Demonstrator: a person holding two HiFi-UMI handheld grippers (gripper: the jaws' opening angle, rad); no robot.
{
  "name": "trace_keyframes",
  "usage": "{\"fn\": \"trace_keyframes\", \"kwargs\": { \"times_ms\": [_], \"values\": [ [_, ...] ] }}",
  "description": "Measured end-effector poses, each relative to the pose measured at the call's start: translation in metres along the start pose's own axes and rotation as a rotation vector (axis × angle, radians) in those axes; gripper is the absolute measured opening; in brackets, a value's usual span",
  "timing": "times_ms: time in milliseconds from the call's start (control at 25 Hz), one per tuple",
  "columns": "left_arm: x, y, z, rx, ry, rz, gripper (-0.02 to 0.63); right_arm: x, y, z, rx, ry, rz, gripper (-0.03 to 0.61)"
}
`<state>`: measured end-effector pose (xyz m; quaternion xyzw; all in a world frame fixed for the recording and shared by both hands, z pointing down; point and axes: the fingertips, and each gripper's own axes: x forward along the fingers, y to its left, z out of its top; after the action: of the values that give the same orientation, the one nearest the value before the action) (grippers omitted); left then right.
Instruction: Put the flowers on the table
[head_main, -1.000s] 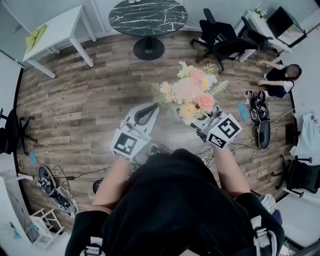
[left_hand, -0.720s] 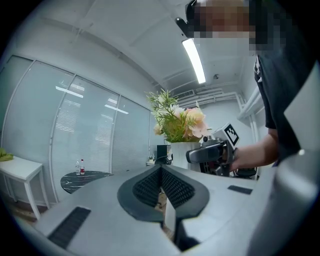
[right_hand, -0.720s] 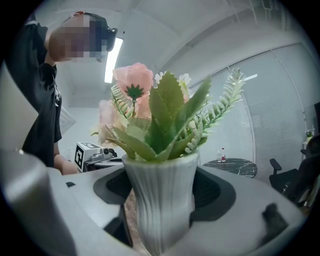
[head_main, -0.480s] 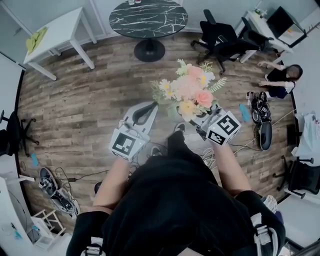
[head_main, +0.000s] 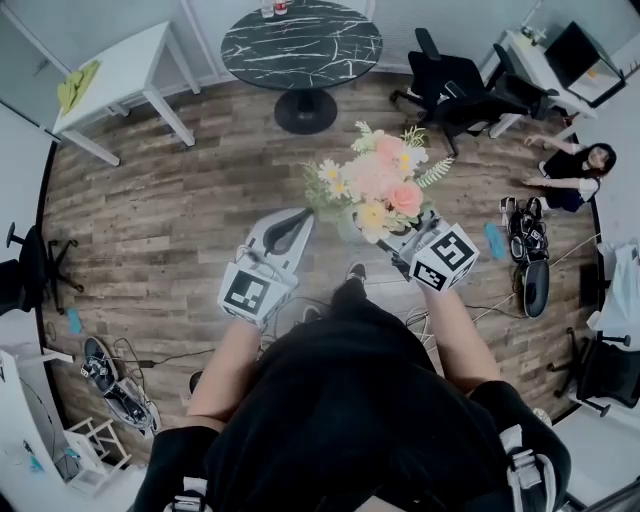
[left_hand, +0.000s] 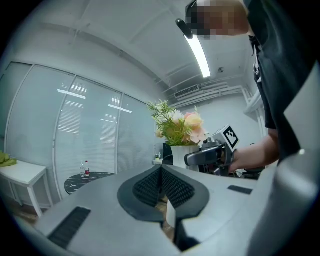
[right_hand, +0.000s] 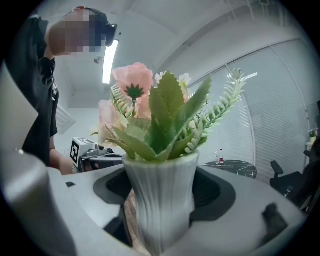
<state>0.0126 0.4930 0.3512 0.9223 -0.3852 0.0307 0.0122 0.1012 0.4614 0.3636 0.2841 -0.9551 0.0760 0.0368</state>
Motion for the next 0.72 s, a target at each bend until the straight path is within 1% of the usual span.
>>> {"fn": "trace_keyframes", "kwargs": {
  "times_ms": [200, 520, 720],
  "values": [
    [0.038, 0.018, 0.002, -0.013, 0.005, 0.012, 0.012, 0.011, -0.038, 0.003, -0.028, 0.02, 0.016, 0.359],
    [0.093, 0.039, 0.004, -0.035, -0.004, 0.031, 0.012, 0.023, -0.099, 0.007, -0.021, 0.026, 0.043, 0.359],
    [0.119, 0.045, 0.009, -0.017, -0.003, 0.051, 0.012, 0.026, -0.13, 0.009, -0.024, 0.03, 0.063, 0.359]
  ]
}}
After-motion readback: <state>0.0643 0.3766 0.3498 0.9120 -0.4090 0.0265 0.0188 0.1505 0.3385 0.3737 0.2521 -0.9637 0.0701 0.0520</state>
